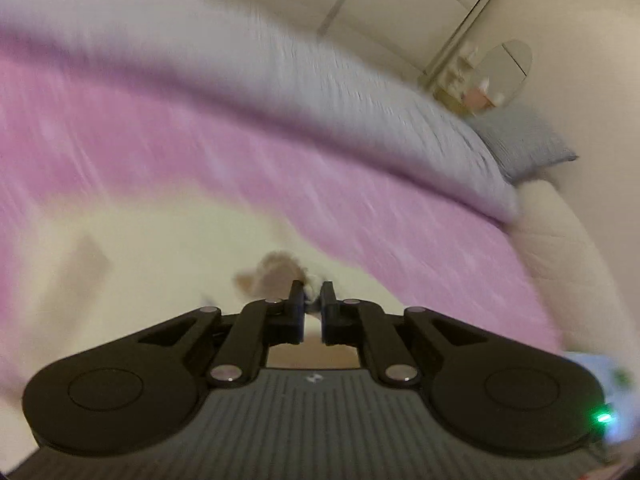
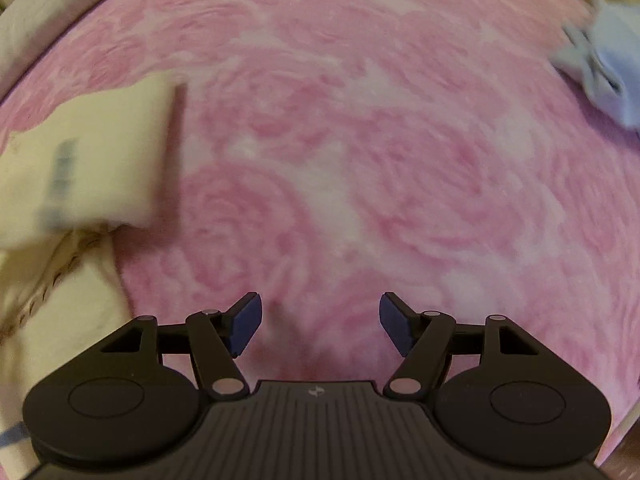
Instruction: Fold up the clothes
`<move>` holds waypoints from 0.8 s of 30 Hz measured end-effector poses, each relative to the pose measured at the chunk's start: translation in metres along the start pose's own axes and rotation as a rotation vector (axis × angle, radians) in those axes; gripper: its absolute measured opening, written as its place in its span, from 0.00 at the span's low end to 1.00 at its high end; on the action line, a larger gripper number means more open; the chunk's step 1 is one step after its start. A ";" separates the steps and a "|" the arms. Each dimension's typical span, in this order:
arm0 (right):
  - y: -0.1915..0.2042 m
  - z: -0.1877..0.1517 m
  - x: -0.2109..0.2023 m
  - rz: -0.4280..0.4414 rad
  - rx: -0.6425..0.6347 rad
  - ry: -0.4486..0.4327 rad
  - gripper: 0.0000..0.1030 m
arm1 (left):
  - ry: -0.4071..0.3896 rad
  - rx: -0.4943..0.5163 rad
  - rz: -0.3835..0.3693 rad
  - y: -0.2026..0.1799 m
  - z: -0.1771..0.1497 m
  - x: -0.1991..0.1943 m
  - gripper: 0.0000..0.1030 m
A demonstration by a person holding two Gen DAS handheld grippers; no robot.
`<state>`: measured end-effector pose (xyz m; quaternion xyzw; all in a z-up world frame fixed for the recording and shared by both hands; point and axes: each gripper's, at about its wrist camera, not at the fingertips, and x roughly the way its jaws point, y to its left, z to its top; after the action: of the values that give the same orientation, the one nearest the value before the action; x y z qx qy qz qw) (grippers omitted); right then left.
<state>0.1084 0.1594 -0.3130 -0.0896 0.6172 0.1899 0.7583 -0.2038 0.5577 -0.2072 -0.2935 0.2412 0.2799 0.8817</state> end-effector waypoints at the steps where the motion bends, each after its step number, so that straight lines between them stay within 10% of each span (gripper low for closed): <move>1: 0.006 0.000 0.000 -0.005 -0.012 -0.008 0.66 | -0.008 0.031 0.050 0.014 0.004 -0.008 0.04; 9: 0.051 0.003 0.012 0.003 -0.046 -0.013 0.66 | 0.244 0.041 0.248 0.104 -0.055 0.020 0.05; 15: 0.076 -0.006 0.012 -0.021 -0.108 -0.027 0.69 | 0.150 0.075 0.242 0.108 -0.055 0.000 0.05; 19: 0.082 -0.014 0.015 -0.039 -0.104 -0.004 0.69 | 0.318 0.183 0.320 0.113 -0.062 0.024 0.11; 24: 0.095 -0.030 0.004 -0.030 -0.118 -0.042 0.69 | 0.327 0.249 0.432 0.099 -0.054 0.014 0.16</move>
<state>0.0441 0.2355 -0.3143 -0.1392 0.5876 0.2164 0.7671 -0.2708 0.5934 -0.2914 -0.1662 0.4692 0.3785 0.7804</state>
